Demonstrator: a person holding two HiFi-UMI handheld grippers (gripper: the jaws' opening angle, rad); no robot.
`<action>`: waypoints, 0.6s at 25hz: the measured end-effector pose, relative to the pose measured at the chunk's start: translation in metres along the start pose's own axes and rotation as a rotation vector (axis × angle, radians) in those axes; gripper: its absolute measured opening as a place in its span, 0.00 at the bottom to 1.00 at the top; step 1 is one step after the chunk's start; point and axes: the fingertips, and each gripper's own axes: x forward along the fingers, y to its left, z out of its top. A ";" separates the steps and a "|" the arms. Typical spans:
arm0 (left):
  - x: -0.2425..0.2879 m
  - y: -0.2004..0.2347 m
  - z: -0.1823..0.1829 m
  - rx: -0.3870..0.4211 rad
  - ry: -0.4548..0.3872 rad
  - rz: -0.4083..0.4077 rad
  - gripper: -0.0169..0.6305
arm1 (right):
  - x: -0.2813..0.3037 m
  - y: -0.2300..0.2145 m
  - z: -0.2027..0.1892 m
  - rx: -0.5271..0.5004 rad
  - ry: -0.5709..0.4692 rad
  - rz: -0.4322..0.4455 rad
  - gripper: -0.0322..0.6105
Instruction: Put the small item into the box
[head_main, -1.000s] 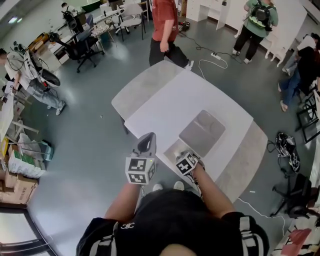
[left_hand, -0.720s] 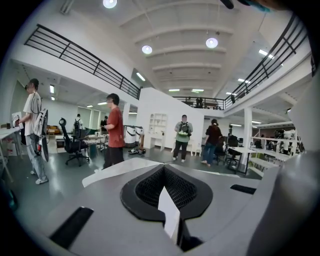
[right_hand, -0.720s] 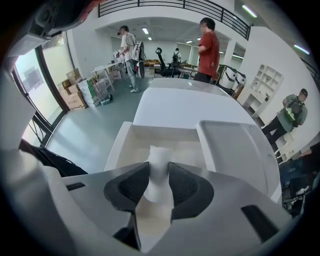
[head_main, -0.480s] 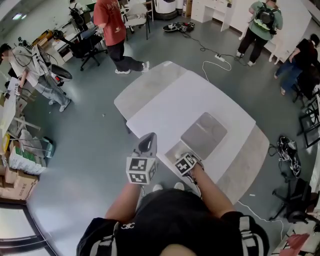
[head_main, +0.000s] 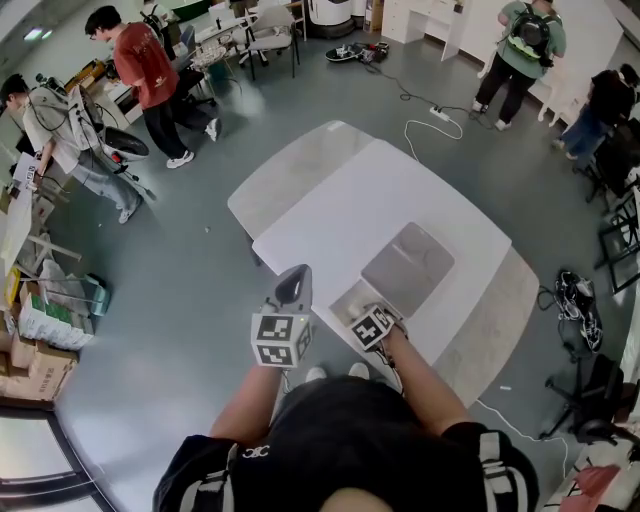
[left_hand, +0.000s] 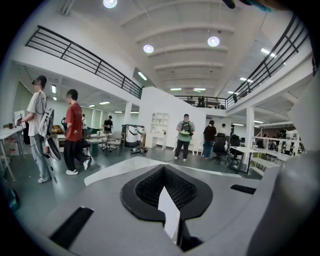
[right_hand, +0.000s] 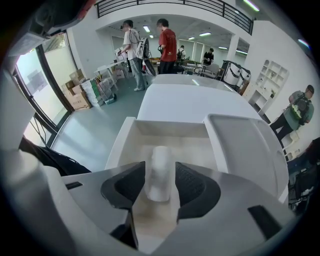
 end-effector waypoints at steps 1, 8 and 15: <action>0.000 -0.001 0.000 0.001 0.000 -0.002 0.05 | -0.002 -0.001 0.001 0.005 -0.011 -0.001 0.30; 0.005 -0.005 0.003 0.003 -0.004 -0.024 0.05 | -0.032 -0.015 0.020 0.057 -0.133 -0.050 0.30; 0.010 -0.013 0.004 0.006 -0.012 -0.054 0.05 | -0.089 -0.038 0.055 0.192 -0.379 -0.125 0.25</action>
